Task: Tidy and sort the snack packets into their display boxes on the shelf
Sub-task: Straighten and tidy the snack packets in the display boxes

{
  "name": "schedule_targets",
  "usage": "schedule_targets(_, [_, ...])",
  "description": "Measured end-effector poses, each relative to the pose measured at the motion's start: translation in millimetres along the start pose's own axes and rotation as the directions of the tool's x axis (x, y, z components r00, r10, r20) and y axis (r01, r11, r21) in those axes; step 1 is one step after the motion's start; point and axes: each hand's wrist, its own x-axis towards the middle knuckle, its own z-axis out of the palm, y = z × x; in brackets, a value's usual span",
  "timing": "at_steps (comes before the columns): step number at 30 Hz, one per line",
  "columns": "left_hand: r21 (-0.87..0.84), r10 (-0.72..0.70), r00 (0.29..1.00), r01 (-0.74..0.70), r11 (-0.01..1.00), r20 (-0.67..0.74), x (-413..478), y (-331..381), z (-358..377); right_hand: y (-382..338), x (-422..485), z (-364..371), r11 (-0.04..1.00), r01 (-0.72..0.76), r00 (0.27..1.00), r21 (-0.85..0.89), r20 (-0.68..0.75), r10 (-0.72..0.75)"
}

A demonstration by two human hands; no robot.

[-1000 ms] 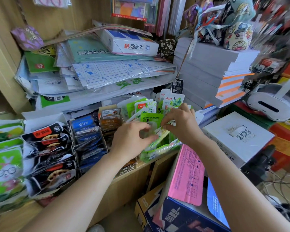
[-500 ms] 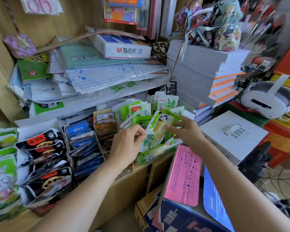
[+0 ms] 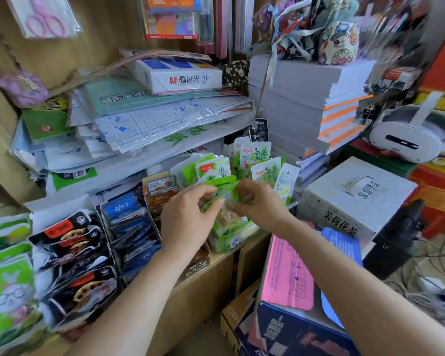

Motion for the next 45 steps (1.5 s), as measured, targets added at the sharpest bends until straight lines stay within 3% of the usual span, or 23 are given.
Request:
schedule_targets(3, [0.026, -0.01, 0.999, 0.011, 1.0, -0.035, 1.5, -2.8, 4.0, 2.5, -1.5, -8.6, 0.997, -0.027, 0.994, 0.075, 0.111, 0.019])
schedule_targets(5, [0.021, -0.051, 0.998, 0.052, 0.998, -0.028, 2.8, -6.1, 5.9, 12.4, -1.4, -25.6, 0.996, -0.05, 0.993, 0.069, 0.112, 0.042])
schedule_targets(8, [0.043, -0.106, 0.994, 0.105, 0.994, 0.02, 3.2, -11.3, 7.3, 30.6, -1.4, -48.0, 0.984, -0.046, 0.998, -0.174, 0.038, 0.053])
schedule_targets(12, [0.095, -0.157, 0.984, 0.15, 0.984, 0.078, 2.0, -15.7, 8.6, 37.8, -5.7, -45.3, 0.902, -0.042, 0.966, -0.43, 0.212, 0.146])
schedule_targets(15, [0.111, -0.163, 0.982, 0.153, 0.982, 0.092, 0.7, -18.7, 7.2, 37.7, -2.8, -41.7, 0.856, 0.006, 0.957, -0.517, 0.252, 0.146])
schedule_targets(22, [-0.204, -0.163, 0.983, 0.176, 0.963, 0.08, 2.7, -22.0, 4.7, 33.0, -1.3, -53.9, 0.88, 0.134, 0.934, -0.456, 0.354, 0.041])
schedule_targets(27, [-0.307, -0.239, 0.97, 0.239, 0.921, 0.038, 5.5, -23.0, 2.3, 22.2, -2.4, -55.1, 0.954, 0.112, 0.988, -0.278, 0.135, -0.077])
schedule_targets(31, [-0.311, -0.198, 0.978, 0.169, 0.935, -0.062, 7.7, -15.3, -2.3, 8.2, 4.8, -57.8, 0.973, 0.114, 0.985, -0.202, -0.103, -0.137])
schedule_targets(34, [-0.29, -0.161, 0.986, 0.145, 0.946, -0.031, 9.2, -9.7, -3.9, -11.6, 7.8, -43.6, 0.926, 0.212, 0.958, -0.311, -0.12, -0.26])
schedule_targets(37, [-0.258, -0.155, 0.978, 0.187, 0.948, 0.141, 7.9, -9.9, -1.5, -20.7, 3.4, -24.0, 0.886, 0.299, 0.933, -0.354, -0.086, -0.349])
schedule_targets(45, [-0.126, -0.131, 0.969, 0.16, 0.979, 0.21, 3.5, -9.4, 11.7, -14.3, -7.9, -19.3, 0.949, 0.249, 0.955, -0.194, -0.114, -0.274])
